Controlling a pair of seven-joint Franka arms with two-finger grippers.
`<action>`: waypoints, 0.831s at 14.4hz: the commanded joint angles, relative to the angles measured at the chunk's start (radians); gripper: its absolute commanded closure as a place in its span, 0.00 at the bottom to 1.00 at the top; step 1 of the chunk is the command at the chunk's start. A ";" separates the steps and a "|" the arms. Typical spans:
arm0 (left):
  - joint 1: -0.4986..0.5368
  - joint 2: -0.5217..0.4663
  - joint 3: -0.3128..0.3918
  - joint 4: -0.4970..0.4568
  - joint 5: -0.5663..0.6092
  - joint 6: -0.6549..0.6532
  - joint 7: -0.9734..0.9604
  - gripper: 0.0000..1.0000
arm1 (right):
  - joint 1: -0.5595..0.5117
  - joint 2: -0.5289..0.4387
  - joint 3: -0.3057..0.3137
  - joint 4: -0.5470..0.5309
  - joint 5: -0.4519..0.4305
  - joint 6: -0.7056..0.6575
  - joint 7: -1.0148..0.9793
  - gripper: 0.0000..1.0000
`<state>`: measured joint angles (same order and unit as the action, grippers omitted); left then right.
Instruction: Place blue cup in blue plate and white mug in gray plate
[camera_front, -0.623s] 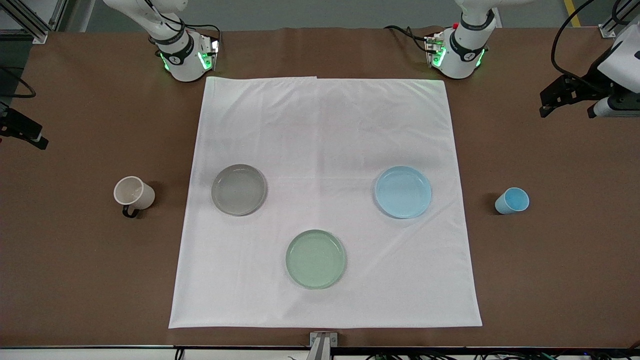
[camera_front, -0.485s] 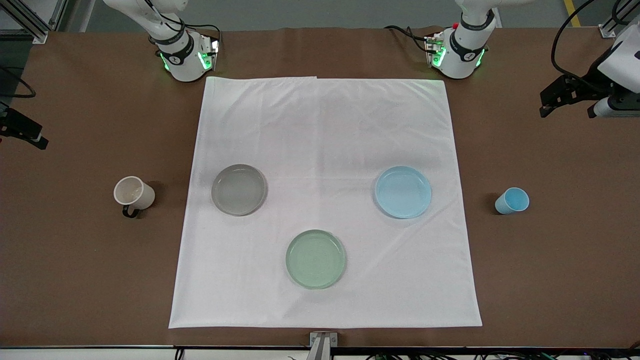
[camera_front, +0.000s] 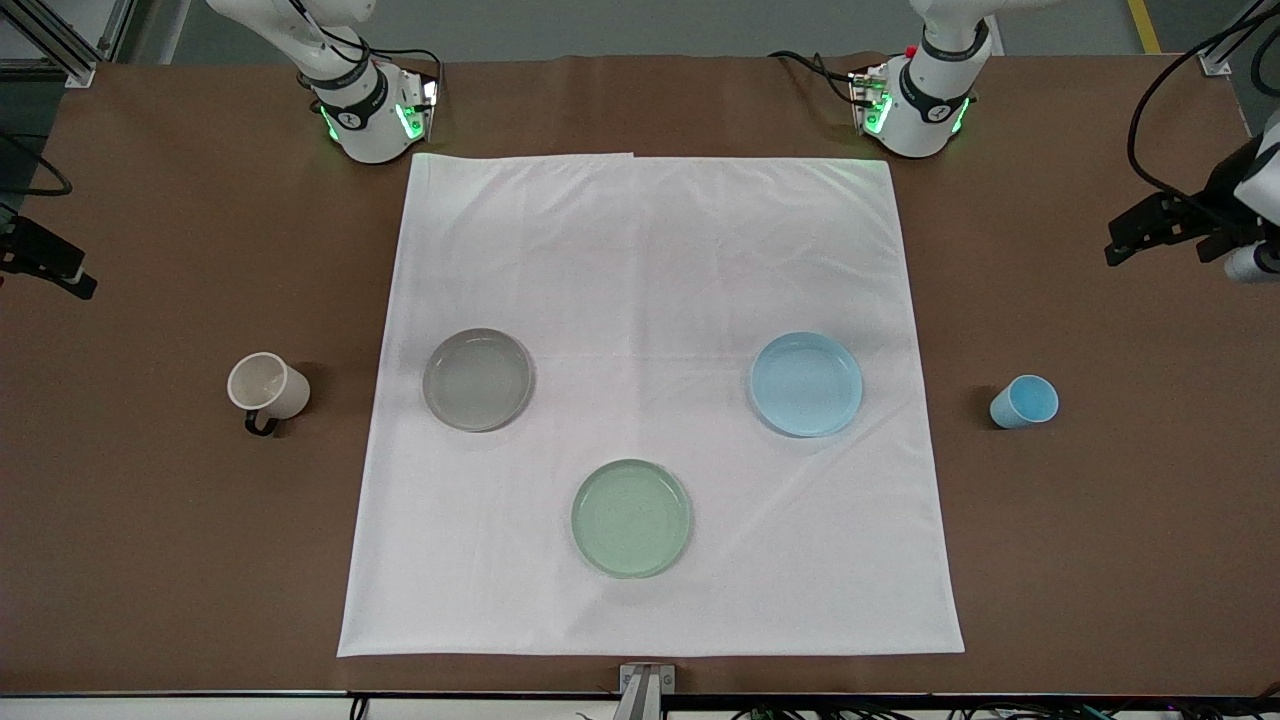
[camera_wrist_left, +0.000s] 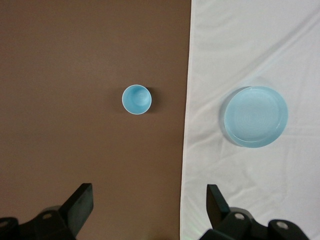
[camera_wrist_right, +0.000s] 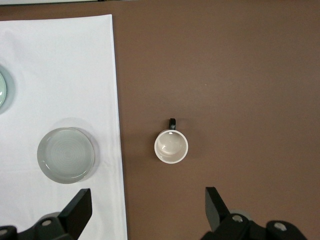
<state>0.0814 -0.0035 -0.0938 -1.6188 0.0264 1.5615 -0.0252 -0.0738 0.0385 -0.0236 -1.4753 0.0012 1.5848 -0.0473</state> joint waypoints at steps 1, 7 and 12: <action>0.006 0.098 0.000 0.022 0.052 0.026 0.016 0.00 | 0.003 0.032 0.001 0.020 0.002 -0.011 0.021 0.00; 0.127 0.161 -0.003 -0.284 0.113 0.484 0.021 0.00 | 0.002 0.113 0.001 0.013 -0.003 -0.002 0.006 0.00; 0.212 0.307 -0.006 -0.374 0.110 0.735 0.024 0.03 | -0.014 0.314 -0.001 -0.075 -0.007 0.195 0.006 0.00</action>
<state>0.2846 0.2784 -0.0895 -1.9907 0.1275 2.2678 0.0011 -0.0754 0.2811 -0.0267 -1.5091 0.0006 1.6922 -0.0470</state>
